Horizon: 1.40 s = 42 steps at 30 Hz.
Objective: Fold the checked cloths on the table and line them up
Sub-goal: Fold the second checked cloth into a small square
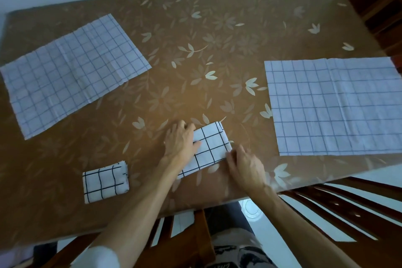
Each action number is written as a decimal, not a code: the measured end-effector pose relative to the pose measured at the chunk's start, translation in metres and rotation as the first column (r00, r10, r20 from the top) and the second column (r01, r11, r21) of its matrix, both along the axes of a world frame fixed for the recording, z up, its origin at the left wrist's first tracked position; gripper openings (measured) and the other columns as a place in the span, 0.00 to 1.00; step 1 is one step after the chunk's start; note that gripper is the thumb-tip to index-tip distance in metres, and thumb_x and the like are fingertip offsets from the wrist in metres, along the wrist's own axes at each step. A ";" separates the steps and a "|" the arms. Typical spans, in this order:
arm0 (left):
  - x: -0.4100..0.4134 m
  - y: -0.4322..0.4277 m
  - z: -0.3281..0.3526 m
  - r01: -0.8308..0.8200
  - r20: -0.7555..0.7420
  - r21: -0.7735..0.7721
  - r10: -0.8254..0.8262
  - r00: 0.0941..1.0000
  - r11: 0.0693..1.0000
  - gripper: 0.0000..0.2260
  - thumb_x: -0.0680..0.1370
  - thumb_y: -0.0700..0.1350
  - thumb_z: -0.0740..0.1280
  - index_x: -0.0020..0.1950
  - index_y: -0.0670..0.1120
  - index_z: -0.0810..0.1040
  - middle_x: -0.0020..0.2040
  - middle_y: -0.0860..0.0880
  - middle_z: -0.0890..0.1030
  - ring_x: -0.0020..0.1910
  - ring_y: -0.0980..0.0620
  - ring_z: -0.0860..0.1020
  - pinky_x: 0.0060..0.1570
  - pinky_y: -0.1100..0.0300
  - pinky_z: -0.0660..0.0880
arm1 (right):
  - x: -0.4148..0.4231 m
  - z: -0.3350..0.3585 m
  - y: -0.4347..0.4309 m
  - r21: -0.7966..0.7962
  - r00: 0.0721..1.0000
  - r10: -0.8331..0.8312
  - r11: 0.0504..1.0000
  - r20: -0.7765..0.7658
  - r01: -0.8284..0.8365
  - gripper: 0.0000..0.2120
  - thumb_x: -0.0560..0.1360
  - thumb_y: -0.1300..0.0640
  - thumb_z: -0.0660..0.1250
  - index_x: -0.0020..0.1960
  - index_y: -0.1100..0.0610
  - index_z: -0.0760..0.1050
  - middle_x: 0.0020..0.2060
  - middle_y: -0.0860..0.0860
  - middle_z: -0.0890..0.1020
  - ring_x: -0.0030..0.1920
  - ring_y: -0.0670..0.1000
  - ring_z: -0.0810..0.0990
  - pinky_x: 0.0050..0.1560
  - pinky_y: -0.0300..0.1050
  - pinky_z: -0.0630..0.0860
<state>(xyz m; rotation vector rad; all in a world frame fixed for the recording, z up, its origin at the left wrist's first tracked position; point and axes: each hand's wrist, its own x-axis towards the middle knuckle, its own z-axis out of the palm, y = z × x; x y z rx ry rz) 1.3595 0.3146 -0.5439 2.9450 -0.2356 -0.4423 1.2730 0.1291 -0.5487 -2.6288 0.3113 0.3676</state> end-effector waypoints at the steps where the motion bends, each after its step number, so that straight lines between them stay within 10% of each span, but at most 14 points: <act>1: 0.004 -0.002 0.003 -0.009 -0.036 0.010 0.010 0.999 1.000 0.19 0.76 0.56 0.70 0.63 0.48 0.74 0.58 0.46 0.74 0.57 0.45 0.75 0.55 0.52 0.73 | -0.003 -0.001 0.001 0.023 0.997 -0.026 0.999 -0.066 0.028 0.14 0.81 0.47 0.59 0.43 0.54 0.74 0.38 0.51 0.79 0.34 0.51 0.76 0.36 0.42 0.69; 9: -0.006 -0.003 0.009 -0.171 -0.242 -0.063 0.151 0.958 0.983 0.19 0.74 0.58 0.71 0.56 0.47 0.73 0.51 0.48 0.80 0.51 0.45 0.79 0.46 0.53 0.75 | -0.009 0.003 0.026 0.445 0.875 -0.285 0.774 -0.391 0.451 0.15 0.75 0.45 0.67 0.45 0.56 0.80 0.38 0.50 0.84 0.43 0.51 0.82 0.47 0.44 0.77; 14: -0.028 0.007 0.008 -0.273 -0.260 -0.132 0.232 0.937 0.953 0.18 0.71 0.59 0.74 0.39 0.48 0.72 0.37 0.51 0.78 0.39 0.53 0.75 0.49 0.57 0.69 | 0.000 0.016 0.026 0.472 0.904 -0.222 0.793 -0.365 0.386 0.08 0.74 0.50 0.68 0.47 0.53 0.81 0.42 0.47 0.84 0.45 0.49 0.81 0.43 0.40 0.74; 22: -0.036 0.037 0.028 -0.684 -0.725 -0.533 0.148 0.673 0.499 0.23 0.70 0.49 0.79 0.62 0.47 0.77 0.56 0.48 0.83 0.54 0.51 0.83 0.53 0.51 0.82 | 0.001 0.043 -0.009 0.805 0.920 -0.125 0.452 -0.371 0.385 0.10 0.76 0.60 0.71 0.55 0.63 0.76 0.48 0.54 0.86 0.49 0.55 0.86 0.53 0.53 0.82; 27: -0.043 0.038 0.036 -0.729 -0.823 -0.547 -0.102 0.560 0.411 0.23 0.73 0.47 0.75 0.67 0.48 0.76 0.60 0.48 0.84 0.59 0.48 0.82 0.62 0.47 0.77 | -0.002 0.070 -0.025 0.840 0.942 -0.014 0.449 -0.334 0.305 0.07 0.78 0.60 0.68 0.55 0.58 0.78 0.50 0.54 0.86 0.51 0.54 0.85 0.53 0.49 0.82; 34: -0.047 0.024 0.040 -0.649 -0.742 -0.625 -0.071 0.667 0.434 0.16 0.76 0.43 0.73 0.63 0.46 0.79 0.56 0.47 0.86 0.55 0.47 0.84 0.59 0.43 0.78 | -0.007 0.069 -0.039 0.778 0.922 -0.015 0.531 -0.388 0.336 0.13 0.78 0.58 0.69 0.61 0.60 0.75 0.49 0.56 0.86 0.49 0.56 0.86 0.49 0.52 0.83; 42: -0.051 0.027 0.044 -0.622 -0.695 -0.697 -0.121 0.709 0.358 0.16 0.77 0.36 0.70 0.64 0.45 0.79 0.57 0.44 0.85 0.57 0.43 0.83 0.56 0.50 0.80 | -0.012 0.062 -0.038 0.854 0.935 -0.084 0.388 -0.343 0.348 0.07 0.78 0.63 0.67 0.54 0.62 0.80 0.41 0.56 0.86 0.41 0.56 0.85 0.40 0.43 0.81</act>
